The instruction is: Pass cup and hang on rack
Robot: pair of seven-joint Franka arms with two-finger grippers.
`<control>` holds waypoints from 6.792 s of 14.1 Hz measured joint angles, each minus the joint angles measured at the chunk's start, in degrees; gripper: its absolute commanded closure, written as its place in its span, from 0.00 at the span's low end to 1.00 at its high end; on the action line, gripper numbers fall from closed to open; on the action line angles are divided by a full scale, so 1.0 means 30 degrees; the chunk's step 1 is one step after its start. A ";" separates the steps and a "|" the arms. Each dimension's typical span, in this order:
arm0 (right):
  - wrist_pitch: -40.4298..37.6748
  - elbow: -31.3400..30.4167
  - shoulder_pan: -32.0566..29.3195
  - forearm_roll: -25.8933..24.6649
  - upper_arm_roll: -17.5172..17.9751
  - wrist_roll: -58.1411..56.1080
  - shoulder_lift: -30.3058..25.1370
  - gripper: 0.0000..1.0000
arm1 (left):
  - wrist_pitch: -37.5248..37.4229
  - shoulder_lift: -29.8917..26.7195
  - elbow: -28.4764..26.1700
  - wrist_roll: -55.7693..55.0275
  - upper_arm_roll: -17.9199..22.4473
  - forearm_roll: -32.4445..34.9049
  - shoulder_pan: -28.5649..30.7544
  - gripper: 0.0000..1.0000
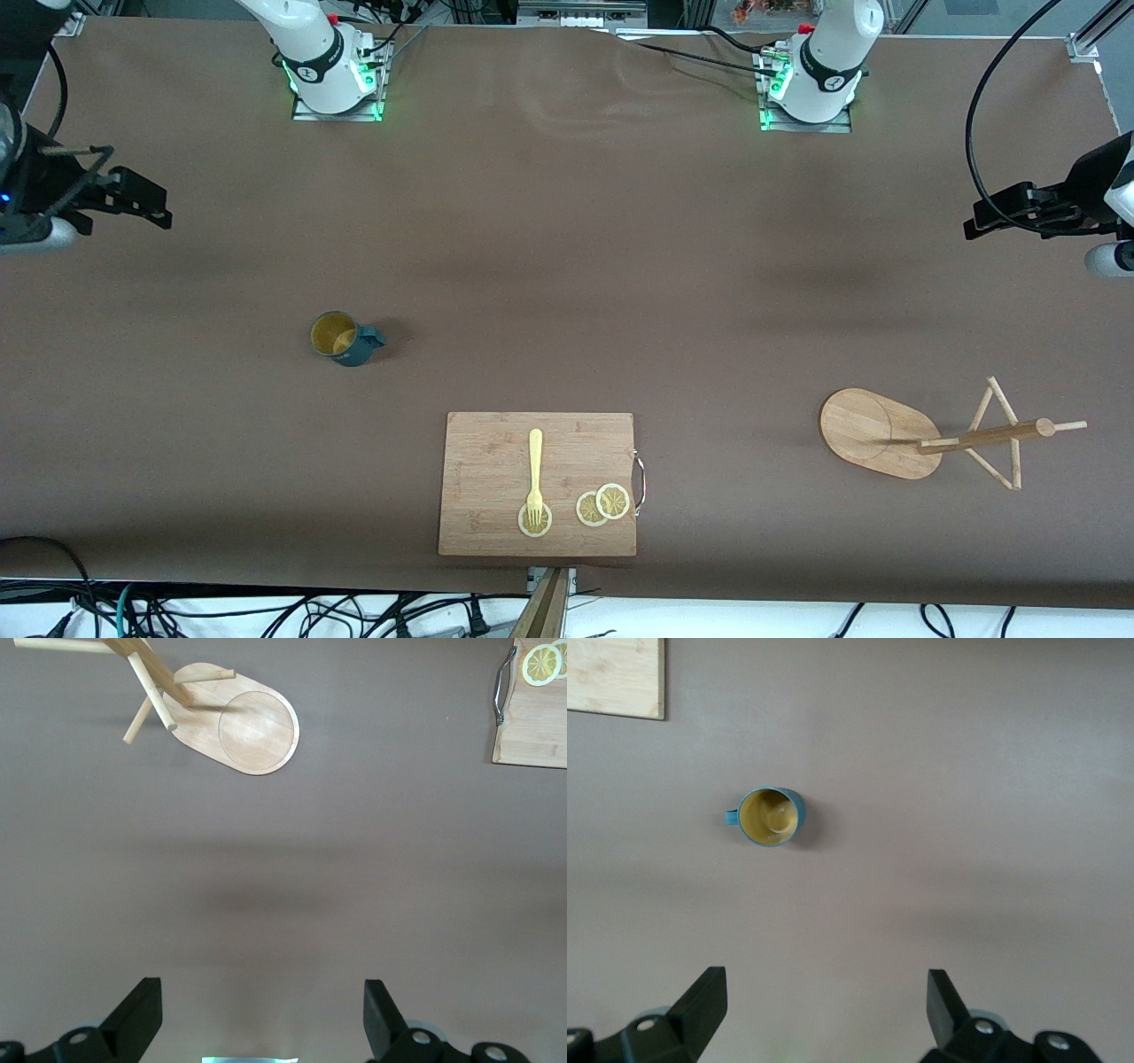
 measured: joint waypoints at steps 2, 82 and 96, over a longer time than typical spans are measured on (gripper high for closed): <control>-0.0170 -0.0116 0.0017 -0.0001 0.0039 -0.0007 0.1670 0.00 | 0.0003 0.0000 0.0015 0.0000 0.0002 0.0000 0.0001 0.00; 0.3918 0.9591 1.3541 0.2914 -0.0487 1.5410 1.0984 0.00 | 1.1543 0.3518 -1.8771 4.8032 -0.0830 -2.3015 0.0859 0.00; -0.0143 0.4383 0.7341 0.3205 -0.6126 0.4979 0.3478 0.00 | 1.1728 0.7905 -1.8826 5.2777 -0.0951 -2.9826 -0.3237 0.00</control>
